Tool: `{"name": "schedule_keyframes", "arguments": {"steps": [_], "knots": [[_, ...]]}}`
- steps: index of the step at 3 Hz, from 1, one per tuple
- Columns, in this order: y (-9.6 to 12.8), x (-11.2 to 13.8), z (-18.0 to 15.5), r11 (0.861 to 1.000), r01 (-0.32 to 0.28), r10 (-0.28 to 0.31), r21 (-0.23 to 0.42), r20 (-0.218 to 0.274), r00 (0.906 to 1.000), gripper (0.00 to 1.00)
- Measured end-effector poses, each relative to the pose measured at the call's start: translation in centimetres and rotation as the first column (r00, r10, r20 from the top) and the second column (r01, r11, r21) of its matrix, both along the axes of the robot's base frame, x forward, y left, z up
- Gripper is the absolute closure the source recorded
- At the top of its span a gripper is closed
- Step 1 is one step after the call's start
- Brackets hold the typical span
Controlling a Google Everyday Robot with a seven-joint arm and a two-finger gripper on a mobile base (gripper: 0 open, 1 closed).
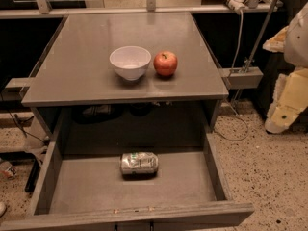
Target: Pick 7up can from top drawer and place on counter
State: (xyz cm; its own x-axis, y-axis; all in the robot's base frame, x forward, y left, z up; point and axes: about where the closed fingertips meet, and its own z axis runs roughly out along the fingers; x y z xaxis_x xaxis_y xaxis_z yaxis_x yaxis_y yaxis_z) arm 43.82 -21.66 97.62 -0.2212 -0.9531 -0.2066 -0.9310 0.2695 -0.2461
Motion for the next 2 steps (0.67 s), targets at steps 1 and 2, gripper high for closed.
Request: {"name": "schedule_keyframes", "arguments": {"steps": [1,2], "knots": [[0.2,0.1,0.1,1.0,-0.004,0.004,-0.005,0.013,0.9999,0.0],[2.2,-1.1,-1.8,0.999,-0.027,0.027,0.025,-0.023,0.9994,0.0]]}}
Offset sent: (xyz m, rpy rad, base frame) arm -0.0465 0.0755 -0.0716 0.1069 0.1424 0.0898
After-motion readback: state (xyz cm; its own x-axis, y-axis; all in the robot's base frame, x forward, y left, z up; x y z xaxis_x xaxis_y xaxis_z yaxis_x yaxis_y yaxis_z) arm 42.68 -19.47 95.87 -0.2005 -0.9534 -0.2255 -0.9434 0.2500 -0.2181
